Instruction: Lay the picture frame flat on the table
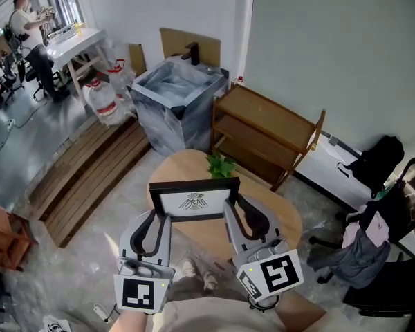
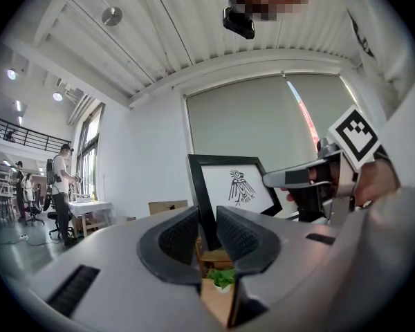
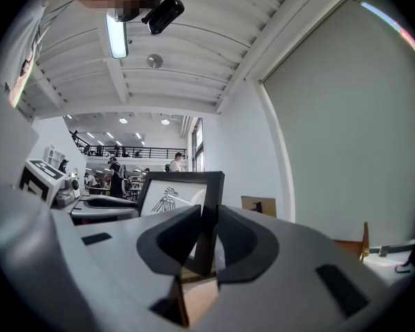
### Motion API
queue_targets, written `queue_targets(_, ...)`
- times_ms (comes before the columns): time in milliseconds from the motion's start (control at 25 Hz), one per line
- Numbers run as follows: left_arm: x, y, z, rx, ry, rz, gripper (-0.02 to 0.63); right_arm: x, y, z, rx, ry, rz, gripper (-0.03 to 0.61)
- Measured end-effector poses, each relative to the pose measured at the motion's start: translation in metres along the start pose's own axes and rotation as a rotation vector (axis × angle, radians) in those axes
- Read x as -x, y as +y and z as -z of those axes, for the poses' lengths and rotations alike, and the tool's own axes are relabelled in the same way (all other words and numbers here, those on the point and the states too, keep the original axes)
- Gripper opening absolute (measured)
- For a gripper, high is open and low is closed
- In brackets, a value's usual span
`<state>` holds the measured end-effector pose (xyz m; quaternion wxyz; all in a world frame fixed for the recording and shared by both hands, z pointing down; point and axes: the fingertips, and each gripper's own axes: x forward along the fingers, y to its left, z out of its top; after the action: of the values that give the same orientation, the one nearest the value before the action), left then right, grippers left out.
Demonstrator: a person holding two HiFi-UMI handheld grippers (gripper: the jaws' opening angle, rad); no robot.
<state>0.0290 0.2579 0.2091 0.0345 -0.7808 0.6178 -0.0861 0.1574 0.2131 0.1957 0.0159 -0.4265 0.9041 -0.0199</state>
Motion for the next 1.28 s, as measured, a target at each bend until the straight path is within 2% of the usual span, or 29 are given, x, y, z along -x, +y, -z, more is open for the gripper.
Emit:
queue_targets(520,-0.012,0.007,0.002,-0.005,-0.008,-0.009,0.078,-0.014,-0.005,0.003,0.005,0.003,-0.017,0.06)
queue_targets(720,-0.027,0.026,-0.003,-0.003,-0.008,-0.008,0.078,-0.038,-0.006,-0.002,0.003,0.011,-0.018,0.06)
queue_targets(920,-0.032,0.031,0.01,-0.002,-0.016,-0.004,0.078,-0.047,-0.006,0.011,0.002,0.017,-0.017,0.06)
queue_targets(1280,-0.073,0.069,0.03,0.015,0.011,0.013,0.078,-0.102,-0.013,0.027,-0.004,0.041,-0.002,0.06)
